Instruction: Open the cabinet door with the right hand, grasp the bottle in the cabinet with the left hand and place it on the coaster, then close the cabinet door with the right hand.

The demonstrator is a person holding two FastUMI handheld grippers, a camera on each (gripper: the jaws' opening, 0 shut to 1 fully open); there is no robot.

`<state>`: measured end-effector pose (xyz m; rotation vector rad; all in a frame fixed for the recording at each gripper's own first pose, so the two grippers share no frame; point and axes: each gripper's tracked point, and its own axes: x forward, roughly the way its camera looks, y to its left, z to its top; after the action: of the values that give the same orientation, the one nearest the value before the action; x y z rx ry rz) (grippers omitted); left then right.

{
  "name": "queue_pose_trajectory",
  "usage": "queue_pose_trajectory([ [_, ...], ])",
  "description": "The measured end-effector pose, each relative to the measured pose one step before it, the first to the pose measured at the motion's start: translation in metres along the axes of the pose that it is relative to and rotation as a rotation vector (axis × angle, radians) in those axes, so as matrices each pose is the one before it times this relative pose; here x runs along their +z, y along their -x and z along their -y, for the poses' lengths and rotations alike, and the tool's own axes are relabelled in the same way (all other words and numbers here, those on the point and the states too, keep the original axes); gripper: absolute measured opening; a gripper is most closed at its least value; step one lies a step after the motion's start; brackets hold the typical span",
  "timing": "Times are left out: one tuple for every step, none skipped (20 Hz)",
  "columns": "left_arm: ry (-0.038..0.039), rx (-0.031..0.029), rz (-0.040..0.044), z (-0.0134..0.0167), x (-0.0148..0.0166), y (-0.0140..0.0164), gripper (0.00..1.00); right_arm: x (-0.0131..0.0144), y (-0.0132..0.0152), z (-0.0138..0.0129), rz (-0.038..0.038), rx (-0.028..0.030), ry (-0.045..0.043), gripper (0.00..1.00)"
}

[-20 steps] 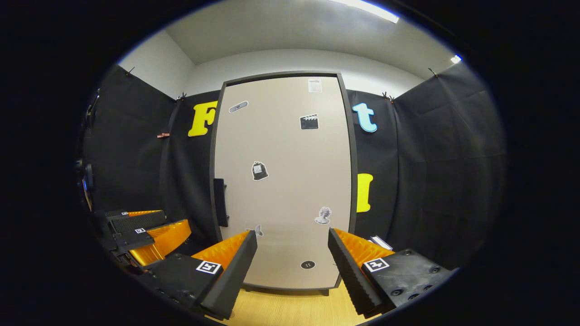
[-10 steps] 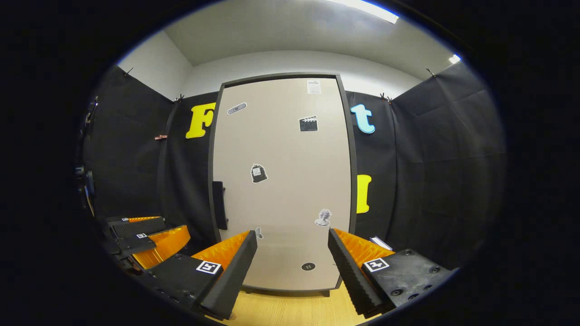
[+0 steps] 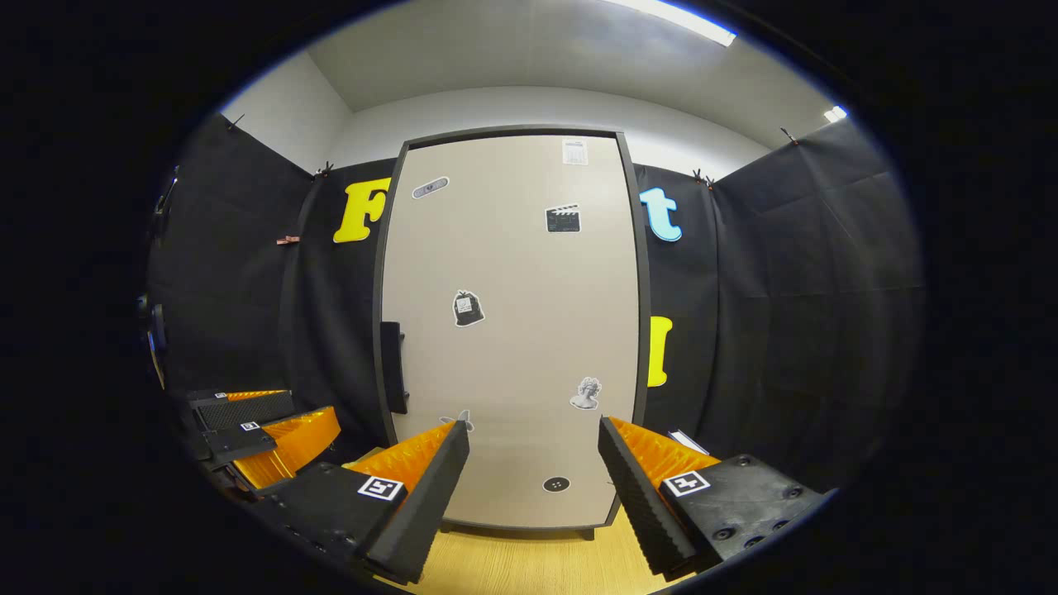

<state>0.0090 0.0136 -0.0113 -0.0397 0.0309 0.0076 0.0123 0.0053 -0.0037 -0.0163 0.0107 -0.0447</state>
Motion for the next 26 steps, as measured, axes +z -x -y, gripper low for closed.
queue_pose_trajectory([
  [0.00074,-0.00075,0.00157,-0.00097,0.00111,-0.00007,0.92,-0.00084,-0.00103,-0.00397,-0.00455,0.00802,-0.00308,0.98],
  [-0.00183,-0.00072,0.00081,-0.00146,-0.00027,0.00028,0.92,-0.00021,-0.00132,-0.00212,-0.00156,0.00602,-0.00160,0.98],
  [-0.00490,0.00072,0.00066,-0.00211,0.00070,0.00093,0.92,0.00064,-0.00150,-0.00145,0.00335,-0.00267,-0.00053,0.98],
  [-0.00770,0.00269,-0.00038,-0.00320,-0.00023,0.00069,0.92,0.00119,-0.00189,-0.00247,0.00643,0.00022,0.00226,0.98],
  [-0.00886,0.00452,-0.00016,-0.00417,0.00035,0.00049,0.92,0.00152,-0.00177,-0.00282,0.00634,-0.00075,0.00069,0.98],
  [-0.00599,0.00572,0.00162,-0.00475,0.00054,0.00041,0.92,0.00095,-0.00207,-0.00417,0.00615,0.00192,-0.00184,0.98],
  [-0.00275,0.00559,0.00050,-0.00414,0.00008,0.00188,0.92,0.00100,-0.00252,-0.00588,0.00481,0.00458,-0.00321,0.98],
  [0.00034,0.00618,-0.00035,-0.00707,-0.00063,0.00241,0.92,0.00023,-0.00263,-0.00677,0.00218,0.01097,-0.00281,0.98],
  [0.00127,0.00724,-0.00103,-0.00730,-0.00080,0.00077,0.92,-0.00032,-0.00255,-0.00797,-0.00098,0.01506,-0.00114,0.98],
  [-0.00128,0.00896,-0.00066,-0.00799,-0.00103,-0.00019,0.92,-0.00033,-0.00338,-0.00854,0.00159,0.01247,-0.00466,0.98],
  [-0.00395,0.00979,-0.00069,-0.00735,-0.00025,0.00058,0.92,0.00002,-0.00385,-0.00929,0.00060,0.01546,-0.00285,0.98],
  [-0.00748,0.01114,-0.00214,-0.00841,-0.00159,0.00197,0.92,-0.00108,-0.00477,-0.00823,-0.00015,0.00923,0.00102,0.98],
  [-0.00750,0.00988,-0.00057,-0.00862,0.00012,0.00128,0.92,-0.00056,-0.00532,-0.00849,0.00014,0.00828,0.00425,0.98],
  [-0.00549,0.00822,0.00065,-0.00784,-0.00070,0.00126,0.92,-0.00164,-0.00703,-0.00940,0.00056,0.00925,0.00480,0.98],
  [-0.00097,0.00582,0.00051,-0.00780,0.00042,0.00088,0.92,-0.00196,-0.00764,-0.01066,-0.00628,0.01375,0.00372,0.98],
  [0.00143,0.00226,-0.00154,-0.00693,-0.00131,0.00136,0.92,-0.00338,-0.00646,-0.01142,-0.00812,0.01735,0.00224,0.98],
  [0.00021,0.00071,-0.00170,-0.00599,-0.00090,0.00100,0.92,-0.00232,-0.00845,-0.01049,-0.00484,0.01435,0.00485,0.98],
  [-0.00192,0.00280,0.00056,-0.00701,-0.00107,0.00033,0.92,-0.00119,-0.00897,-0.00807,0.00006,0.00796,0.00857,0.98],
  [-0.00401,0.00429,-0.00034,-0.00721,-0.00080,0.00002,0.92,-0.00060,-0.00897,-0.00656,0.00314,0.00073,0.00902,0.98],
  [-0.00430,0.00301,0.00014,-0.00664,-0.00152,-0.00098,0.92,-0.00117,-0.00840,-0.00730,0.00472,-0.00012,0.00743,0.97],
  [-0.00277,0.00502,0.00020,-0.00742,-0.00062,-0.00176,0.92,-0.00148,-0.00848,-0.00650,0.00444,-0.00046,0.00880,0.96],
  [-0.00203,-0.00007,-0.00042,-0.00418,-0.00161,-0.00200,0.92,0.00045,-0.00813,-0.00413,0.01419,-0.00738,0.00842,0.96],
  [-0.00156,-0.00061,-0.00012,-0.00460,-0.00113,-0.00294,0.92,0.00106,-0.00764,-0.00319,0.01403,-0.01500,0.01034,0.96],
  [-0.00216,-0.00124,-0.00077,-0.00425,-0.00140,-0.00345,0.92,-0.00114,-0.00751,-0.00160,0.00905,-0.01602,0.01206,0.91],
  [-0.00190,-0.00548,-0.00091,-0.00205,-0.00054,-0.00368,0.92,-0.00150,-0.00676,-0.00279,0.00106,-0.01088,0.00837,0.88],
  [-0.00053,-0.00934,-0.00117,-0.00120,-0.00159,-0.00322,0.92,-0.00251,-0.00728,-0.00531,-0.00657,0.00187,-0.00258,0.84],
])
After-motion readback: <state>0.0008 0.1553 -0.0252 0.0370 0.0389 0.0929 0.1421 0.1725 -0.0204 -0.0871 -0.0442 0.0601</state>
